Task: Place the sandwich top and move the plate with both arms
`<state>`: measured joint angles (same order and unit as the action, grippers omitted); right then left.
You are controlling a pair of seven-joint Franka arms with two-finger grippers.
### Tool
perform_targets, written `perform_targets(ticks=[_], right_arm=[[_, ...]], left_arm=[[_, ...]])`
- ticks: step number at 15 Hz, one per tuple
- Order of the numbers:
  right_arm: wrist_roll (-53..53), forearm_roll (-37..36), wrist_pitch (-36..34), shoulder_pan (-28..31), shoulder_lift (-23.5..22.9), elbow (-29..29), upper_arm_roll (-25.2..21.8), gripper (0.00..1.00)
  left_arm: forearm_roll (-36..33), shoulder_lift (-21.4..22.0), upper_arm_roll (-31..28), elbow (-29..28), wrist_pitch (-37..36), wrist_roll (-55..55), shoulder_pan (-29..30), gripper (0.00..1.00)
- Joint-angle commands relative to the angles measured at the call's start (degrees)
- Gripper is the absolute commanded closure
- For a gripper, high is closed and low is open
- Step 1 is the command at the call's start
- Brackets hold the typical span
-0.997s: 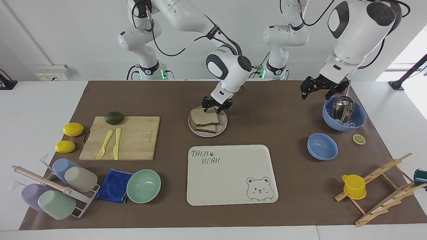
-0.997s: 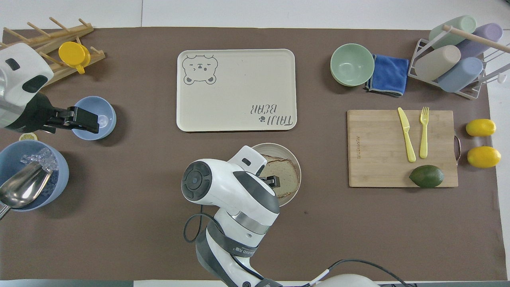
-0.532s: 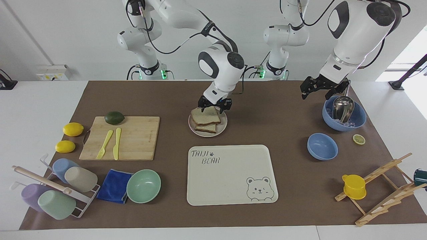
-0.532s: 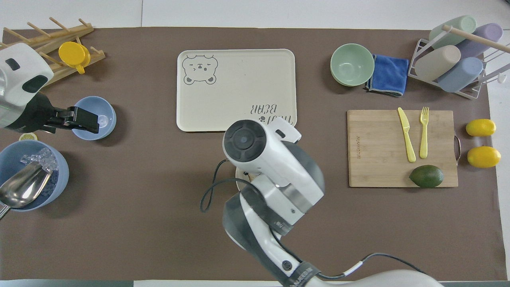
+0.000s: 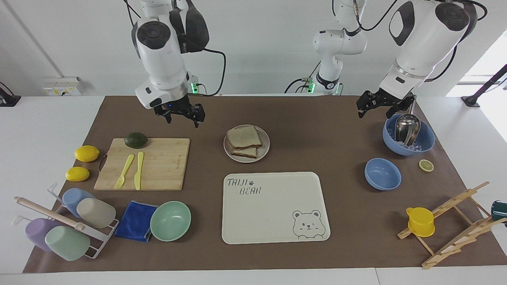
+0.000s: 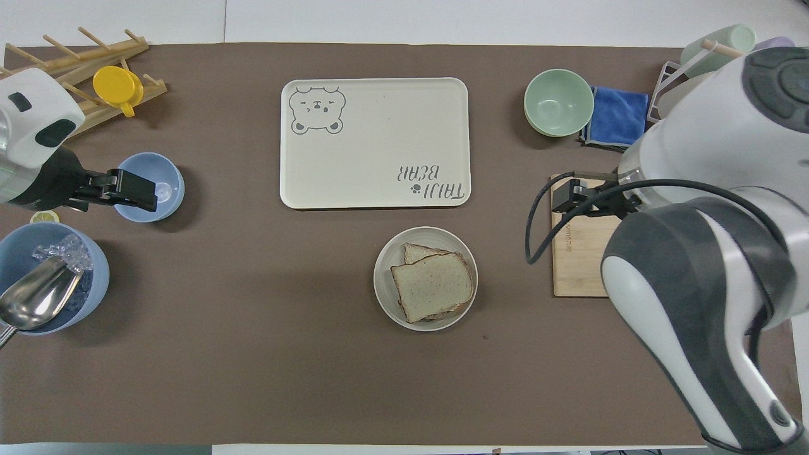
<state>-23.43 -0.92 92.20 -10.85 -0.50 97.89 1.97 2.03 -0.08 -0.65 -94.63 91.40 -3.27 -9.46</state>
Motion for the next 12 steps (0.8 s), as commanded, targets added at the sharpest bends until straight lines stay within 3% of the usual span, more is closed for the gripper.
perform_targets(ticks=[1, 3, 12], right_arm=[[5.8, 1.4, -3.2, 4.4, 2.3, -1.9, 0.3, 0.0], [10.7, 1.0, -6.1, 6.5, 0.9, -5.9, 0.3, 0.0], [19.8, -1.0, -5.9, 7.5, -1.1, -6.0, -1.2, 0.0]], left_arm=[[0.7, 0.3, 0.2, 0.6, -0.3, 0.7, 0.6, 0.0], [0.7, 0.3, 0.2, 0.6, -0.4, 0.7, 0.6, 0.0], [0.7, 0.3, 0.2, 0.5, -0.4, 0.7, 0.6, 0.0]])
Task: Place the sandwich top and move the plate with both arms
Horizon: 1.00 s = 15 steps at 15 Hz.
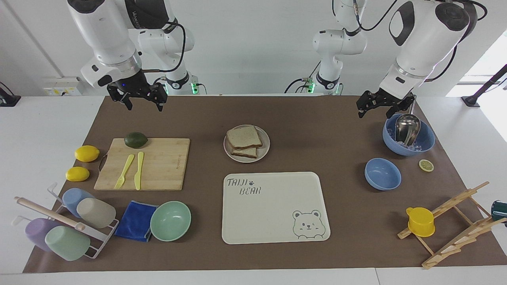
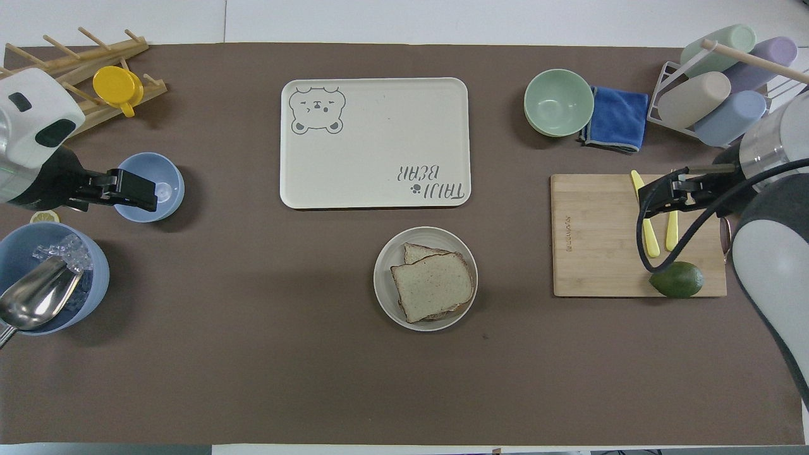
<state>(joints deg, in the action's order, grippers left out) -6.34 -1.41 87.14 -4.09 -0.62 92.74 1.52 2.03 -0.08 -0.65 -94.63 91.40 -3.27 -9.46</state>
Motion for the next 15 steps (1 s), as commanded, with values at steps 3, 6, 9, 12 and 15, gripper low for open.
perform_targets(ticks=[3, 6, 9, 12, 15], right_arm=[[3.2, 0.4, -1.4, 0.9, -1.5, -0.4, -2.1, 0.0], [3.4, 0.4, -2.4, 2.0, -1.7, -0.9, -2.1, 0.0], [7.6, 0.4, -1.8, 3.3, -1.7, -0.5, -2.1, 0.0], [7.7, 0.5, -1.9, 3.5, -1.5, -0.1, -1.9, 0.0], [7.6, 1.6, -1.7, 5.3, -1.5, 0.5, -1.1, 0.0]], left_arm=[[0.7, 0.3, 0.2, 0.6, -0.4, 0.7, 0.6, 0.0], [0.7, 0.3, 0.2, 0.5, -0.4, 0.7, 0.6, 0.0], [0.7, 0.3, 0.2, 0.6, -0.3, 0.7, 0.6, 0.0], [0.7, 0.3, 0.2, 0.6, -0.4, 0.7, 0.6, 0.0], [0.7, 0.3, 0.2, 0.5, -0.4, 0.7, 0.6, 0.0]])
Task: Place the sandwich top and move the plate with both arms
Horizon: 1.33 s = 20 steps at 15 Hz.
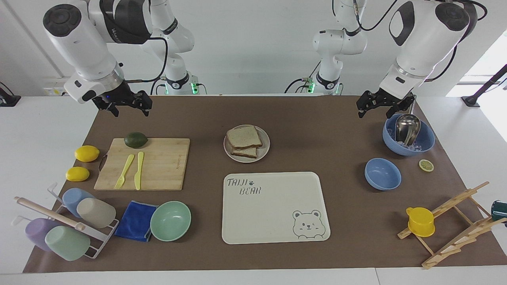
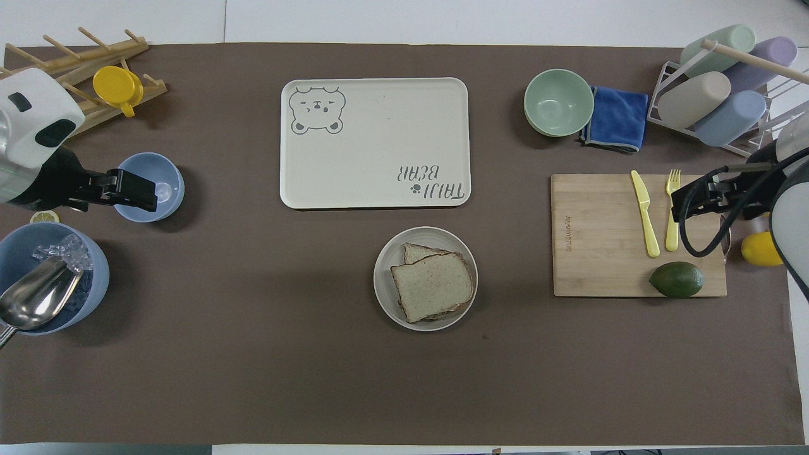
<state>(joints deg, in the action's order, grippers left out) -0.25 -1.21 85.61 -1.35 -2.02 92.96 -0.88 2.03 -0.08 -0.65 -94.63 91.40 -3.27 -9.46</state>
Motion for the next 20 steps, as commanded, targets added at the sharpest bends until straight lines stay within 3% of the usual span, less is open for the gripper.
perform_targets(ticks=[1, 9, 20], right_arm=[[1.6, 2.7, -0.1, 2.9, -0.2, 0.3, 1.2, 0.0], [1.5, 2.3, 3.0, 3.0, -1.4, -1.4, -0.2, 0.0], [-0.3, 3.1, 0.2, -0.3, -1.1, -2.3, -3.3, 0.0]], left_arm=[[0.7, 0.3, 0.2, 0.6, -0.3, 0.7, 0.6, 0.0], [0.7, 0.3, 0.2, 0.6, -0.3, 0.7, 0.6, 0.0], [0.7, 1.8, 0.2, 0.6, -2.1, 0.5, 0.4, 0.0]])
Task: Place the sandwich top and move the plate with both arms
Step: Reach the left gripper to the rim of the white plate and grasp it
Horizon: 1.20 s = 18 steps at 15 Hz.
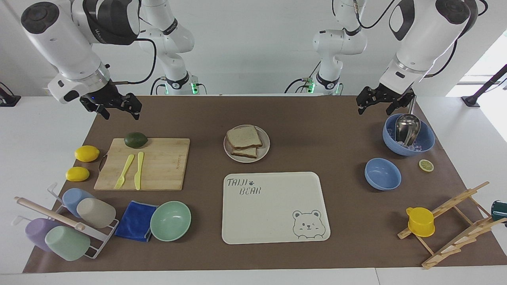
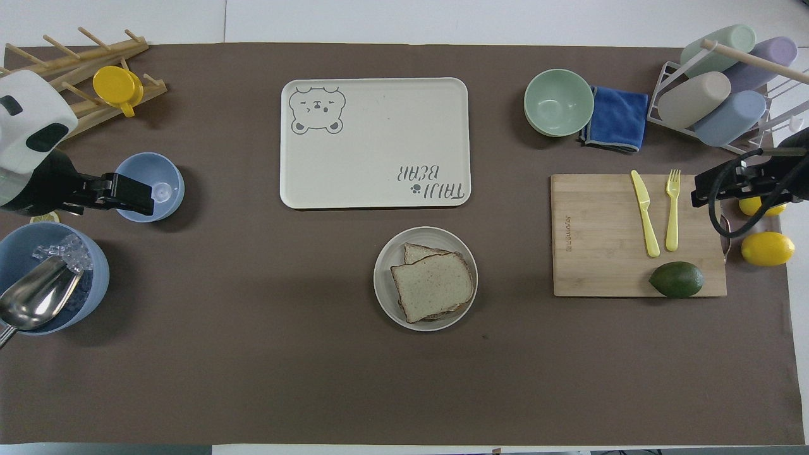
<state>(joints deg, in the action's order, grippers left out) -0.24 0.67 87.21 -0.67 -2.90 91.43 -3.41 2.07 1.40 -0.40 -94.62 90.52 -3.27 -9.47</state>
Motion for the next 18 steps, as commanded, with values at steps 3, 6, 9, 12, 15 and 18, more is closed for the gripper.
perform_targets(ticks=[3, 6, 9, 12, 15, 18], right_arm=[[-0.3, 1.0, -1.9, -1.2, 0.3, -0.6, -0.8, 0.0], [-0.3, 1.0, -2.2, -1.3, 0.4, -0.4, -1.2, 0.0], [-0.4, 1.0, -2.3, -1.3, 0.9, -0.1, -1.3, 0.0], [-0.3, 1.0, -2.3, -1.4, 1.0, 0.2, -2.0, 0.0], [-0.4, 1.0, -2.7, -1.4, 1.1, 0.3, -2.0, 0.0], [-0.5, 1.0, -2.7, -1.4, 1.1, 0.3, -2.0, 0.0]], left_arm=[[0.7, 0.7, 0.0, 0.5, -1.5, 0.7, 0.4, 0.0], [0.7, 1.1, 0.0, -1.1, -0.3, 0.4, 0.4, 0.0], [1.1, 2.8, 0.5, -7.4, 6.6, -1.3, -1.0, 0.0], [6.2, 2.3, 0.5, -12.3, 13.3, -4.8, -5.5, 0.0], [8.7, 0.2, 0.5, -17.3, 20.3, -6.1, -10.8, 0.0], [10.0, -2.5, 0.5, -20.9, 26.8, -9.6, -16.0, 0.0]])
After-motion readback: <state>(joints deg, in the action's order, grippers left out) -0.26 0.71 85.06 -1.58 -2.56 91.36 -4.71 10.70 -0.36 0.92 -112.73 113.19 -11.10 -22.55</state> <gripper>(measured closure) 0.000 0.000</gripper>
